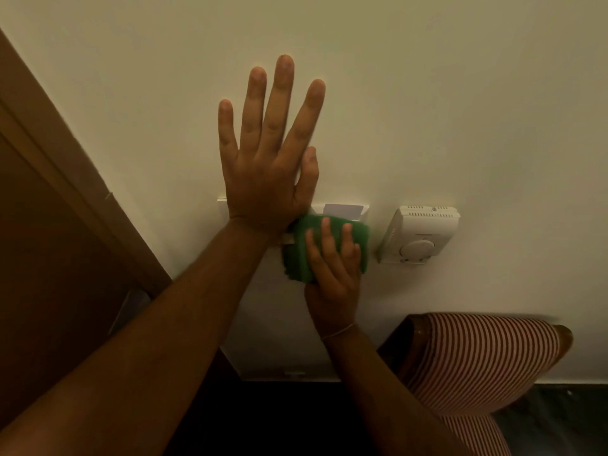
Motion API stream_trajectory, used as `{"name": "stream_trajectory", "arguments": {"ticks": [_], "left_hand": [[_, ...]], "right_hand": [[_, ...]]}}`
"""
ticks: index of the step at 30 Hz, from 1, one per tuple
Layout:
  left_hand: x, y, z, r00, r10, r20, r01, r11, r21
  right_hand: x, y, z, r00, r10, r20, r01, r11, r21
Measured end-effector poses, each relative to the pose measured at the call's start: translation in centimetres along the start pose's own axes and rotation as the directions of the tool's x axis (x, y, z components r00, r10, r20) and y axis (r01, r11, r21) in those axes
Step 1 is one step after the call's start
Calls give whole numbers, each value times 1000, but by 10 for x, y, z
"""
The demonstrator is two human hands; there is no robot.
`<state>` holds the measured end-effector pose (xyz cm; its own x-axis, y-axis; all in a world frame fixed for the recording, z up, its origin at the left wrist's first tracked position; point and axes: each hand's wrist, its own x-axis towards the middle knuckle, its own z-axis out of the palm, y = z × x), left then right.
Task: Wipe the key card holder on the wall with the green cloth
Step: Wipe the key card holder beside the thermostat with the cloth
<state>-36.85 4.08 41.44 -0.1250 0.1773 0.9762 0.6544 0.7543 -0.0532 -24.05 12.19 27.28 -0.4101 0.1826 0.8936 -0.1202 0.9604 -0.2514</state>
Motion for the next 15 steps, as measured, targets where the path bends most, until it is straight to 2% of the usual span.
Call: {"name": "stream_trajectory", "arguments": {"ticks": [5, 9, 12, 15], "left_hand": [[0, -2, 2, 1000, 0, -15, 0, 1000, 10], [1, -3, 2, 1000, 9, -9, -9, 1000, 18], [1, -1, 2, 1000, -5, -10, 5, 1000, 15], [1, 0, 0, 1000, -6, -13, 7, 1000, 30]], "right_hand": [[-2, 11, -5, 989, -128, 66, 132, 990, -57], [-7, 40, -28, 1000, 24, -13, -25, 997, -71], [-5, 20, -16, 994, 97, -54, -95, 995, 26], [-4, -7, 4, 998, -38, 57, 34, 997, 69]]}}
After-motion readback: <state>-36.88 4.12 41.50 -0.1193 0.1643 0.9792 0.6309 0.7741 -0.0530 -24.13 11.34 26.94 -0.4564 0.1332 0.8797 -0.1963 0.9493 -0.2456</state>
